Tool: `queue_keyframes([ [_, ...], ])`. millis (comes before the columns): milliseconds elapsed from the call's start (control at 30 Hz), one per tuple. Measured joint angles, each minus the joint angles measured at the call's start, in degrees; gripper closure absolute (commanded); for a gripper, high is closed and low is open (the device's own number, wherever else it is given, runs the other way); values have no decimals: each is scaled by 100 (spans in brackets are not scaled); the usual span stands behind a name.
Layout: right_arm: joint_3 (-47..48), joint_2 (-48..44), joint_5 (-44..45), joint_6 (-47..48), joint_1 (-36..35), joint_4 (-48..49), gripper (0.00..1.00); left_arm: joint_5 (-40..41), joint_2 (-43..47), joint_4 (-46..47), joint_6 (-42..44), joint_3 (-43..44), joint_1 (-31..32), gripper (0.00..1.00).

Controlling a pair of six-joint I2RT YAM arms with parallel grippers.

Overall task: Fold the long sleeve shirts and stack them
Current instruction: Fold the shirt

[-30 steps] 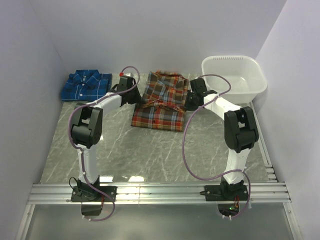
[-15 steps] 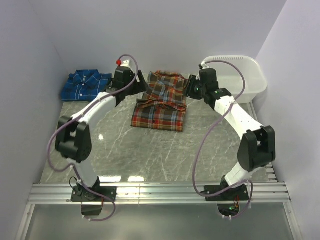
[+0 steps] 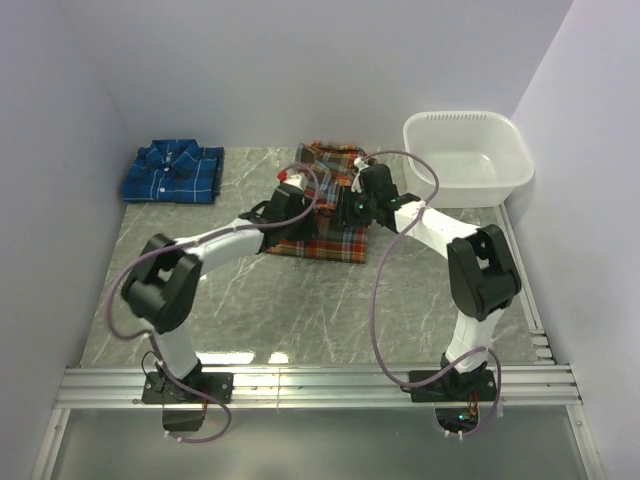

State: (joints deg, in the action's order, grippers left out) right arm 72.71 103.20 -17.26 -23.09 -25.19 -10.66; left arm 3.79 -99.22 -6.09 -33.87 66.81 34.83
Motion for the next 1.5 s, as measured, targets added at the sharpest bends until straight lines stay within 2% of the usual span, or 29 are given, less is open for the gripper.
queue_keyframes([
  [200,66,673,-39,13,39,92,56,85,-918,31,2,39,175,55],
  [433,706,1303,39,-46,461,146,56,170,-938,306,-13,-96,299,55],
  [633,2094,1974,271,-101,890,24,56,216,-938,330,-22,-101,363,54],
  [800,2463,1853,481,-57,962,-35,55,223,-870,245,-31,-101,455,51],
  [900,2044,1423,542,-66,909,-2,55,219,-638,-83,-94,-101,492,43],
  [1067,774,197,619,-201,688,7,55,402,70,-754,-175,24,505,30],
  [1200,-225,-610,660,-448,367,153,55,557,503,-905,-177,221,389,31],
  [1300,-911,-828,601,-710,170,393,55,619,507,-879,-177,256,186,34],
  [1500,-1816,-581,557,-1040,184,581,55,568,-323,-874,-199,256,-348,35],
])
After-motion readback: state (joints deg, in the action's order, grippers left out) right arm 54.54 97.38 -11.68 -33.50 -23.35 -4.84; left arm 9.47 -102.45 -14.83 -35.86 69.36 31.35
